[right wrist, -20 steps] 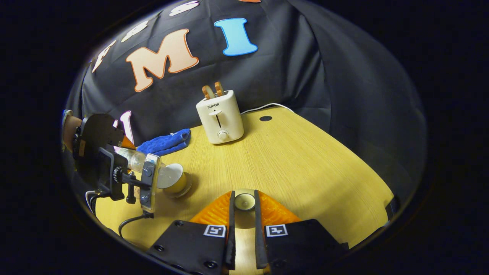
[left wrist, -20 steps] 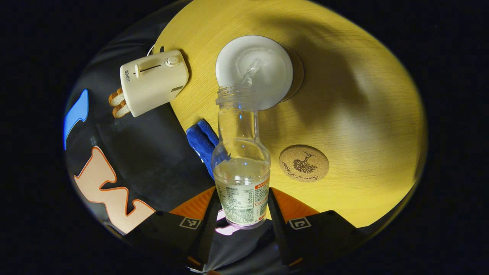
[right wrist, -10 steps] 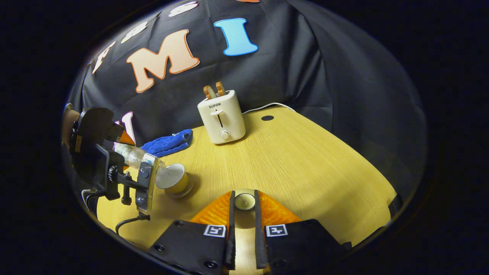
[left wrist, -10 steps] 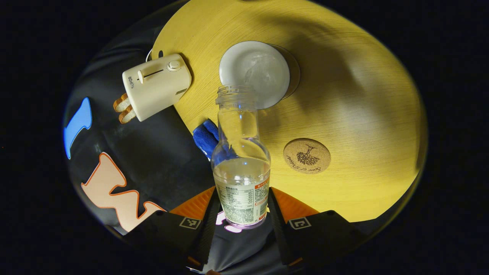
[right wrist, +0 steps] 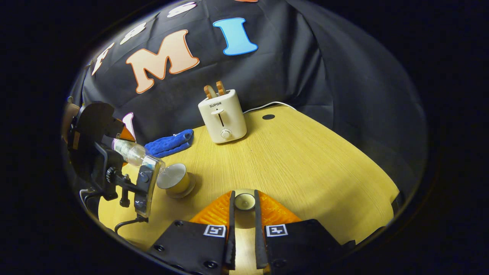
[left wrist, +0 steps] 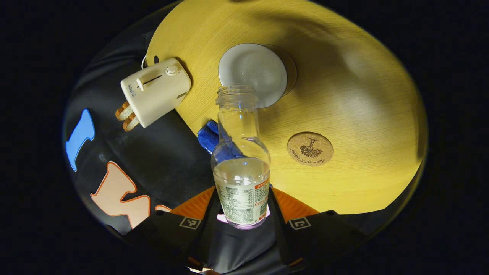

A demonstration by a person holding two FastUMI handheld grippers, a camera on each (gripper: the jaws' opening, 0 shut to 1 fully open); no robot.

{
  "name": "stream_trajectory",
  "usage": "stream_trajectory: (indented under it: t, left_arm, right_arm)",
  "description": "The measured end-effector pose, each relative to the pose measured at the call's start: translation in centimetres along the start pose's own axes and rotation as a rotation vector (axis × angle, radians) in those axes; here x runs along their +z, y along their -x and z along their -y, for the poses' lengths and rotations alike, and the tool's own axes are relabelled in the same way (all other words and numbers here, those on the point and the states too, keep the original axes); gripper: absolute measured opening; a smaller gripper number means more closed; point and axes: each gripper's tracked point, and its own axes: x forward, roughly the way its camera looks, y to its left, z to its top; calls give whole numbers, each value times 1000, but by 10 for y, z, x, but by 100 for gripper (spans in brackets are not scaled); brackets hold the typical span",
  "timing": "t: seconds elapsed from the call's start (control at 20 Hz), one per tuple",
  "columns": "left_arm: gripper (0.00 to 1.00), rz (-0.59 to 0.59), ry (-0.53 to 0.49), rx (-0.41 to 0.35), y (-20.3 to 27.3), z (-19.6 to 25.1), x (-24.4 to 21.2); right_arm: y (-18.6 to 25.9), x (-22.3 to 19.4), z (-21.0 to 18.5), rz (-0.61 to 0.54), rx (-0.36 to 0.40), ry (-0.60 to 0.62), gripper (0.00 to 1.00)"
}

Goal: Open the teacup lid with one hand, grasp the water bottle and pour water into the teacup with the other hand; after pouring, place the water bottle on the coaster and then close the teacup lid.

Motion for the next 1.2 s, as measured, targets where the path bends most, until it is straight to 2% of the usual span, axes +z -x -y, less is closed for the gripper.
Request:
stream_trajectory:
  t: [0.2,0.45,0.65,0.7,0.9,1.05,1.2]
  left_arm:
    - [68,2,7,-3,-1,4,0]
    - [68,-21,-30,39,-2,2,-6]
    - [68,27,-9,37,-3,5,3]
    - [68,53,23,27,-5,8,7]
    - [68,177,204,4,-7,23,27]
    - [68,270,344,-12,-6,35,38]
    - [68,302,477,-33,-13,44,34]
  right_arm:
    - [1,0,-1,-1,5,5,24]
    - [-2,2,-7,-1,9,20,24]
    - [-3,0,-14,-7,13,25,23]
    - [-2,0,-16,-10,16,24,27]
    - [1,3,-21,-11,19,38,21]
    - [4,8,-28,-15,27,50,24]
    - [6,14,-31,-18,27,72,24]
